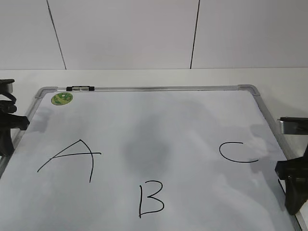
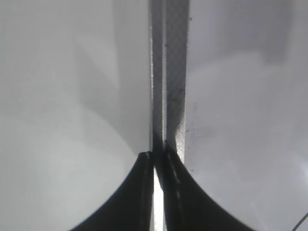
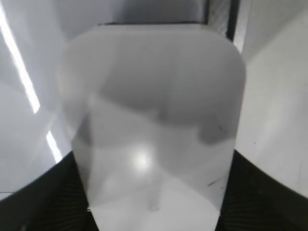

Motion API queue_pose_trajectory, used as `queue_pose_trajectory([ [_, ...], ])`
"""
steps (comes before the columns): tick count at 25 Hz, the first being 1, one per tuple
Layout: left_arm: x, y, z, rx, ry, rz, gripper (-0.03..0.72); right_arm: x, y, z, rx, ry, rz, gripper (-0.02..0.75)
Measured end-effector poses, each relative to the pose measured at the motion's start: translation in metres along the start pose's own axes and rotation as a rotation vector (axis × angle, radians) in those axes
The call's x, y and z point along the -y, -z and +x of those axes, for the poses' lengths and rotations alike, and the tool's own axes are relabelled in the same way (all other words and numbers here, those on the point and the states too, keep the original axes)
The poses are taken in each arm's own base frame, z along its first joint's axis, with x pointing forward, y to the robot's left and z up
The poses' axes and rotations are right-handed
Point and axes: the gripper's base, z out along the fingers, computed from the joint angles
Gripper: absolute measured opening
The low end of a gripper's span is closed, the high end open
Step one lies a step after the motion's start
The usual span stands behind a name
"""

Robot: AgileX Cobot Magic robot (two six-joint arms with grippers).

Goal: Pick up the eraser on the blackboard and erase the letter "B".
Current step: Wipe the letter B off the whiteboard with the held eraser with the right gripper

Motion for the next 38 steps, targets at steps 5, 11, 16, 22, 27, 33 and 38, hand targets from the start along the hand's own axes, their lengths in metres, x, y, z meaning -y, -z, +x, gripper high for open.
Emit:
queue_pose_trajectory([
  [5,0.000,0.000,0.000,0.000,0.000,0.000,0.027,-0.005,0.007,-0.001,-0.004,0.010,0.003,0.554],
  [11,0.000,0.000,0.000,0.000,0.000,0.000,0.027,-0.044,0.018,-0.001,0.046,0.110,0.024,0.553],
  [16,0.000,0.000,0.000,0.000,0.000,0.000,0.027,-0.088,0.040,-0.005,0.178,0.200,0.001,0.553],
  [22,0.000,0.000,0.000,0.000,0.000,0.000,0.027,-0.133,0.043,-0.026,0.200,0.271,0.000,0.553],
  [27,0.000,0.000,0.000,0.000,0.000,0.000,0.027,-0.168,0.028,-0.042,0.158,0.332,0.026,0.553],
  [33,0.000,0.000,0.000,0.000,0.000,0.000,0.027,-0.194,-0.009,-0.049,0.075,0.383,0.075,0.552],
  [38,0.000,0.000,0.000,0.000,0.000,0.000,0.028,-0.197,-0.012,-0.052,0.051,0.384,0.087,0.551],
])
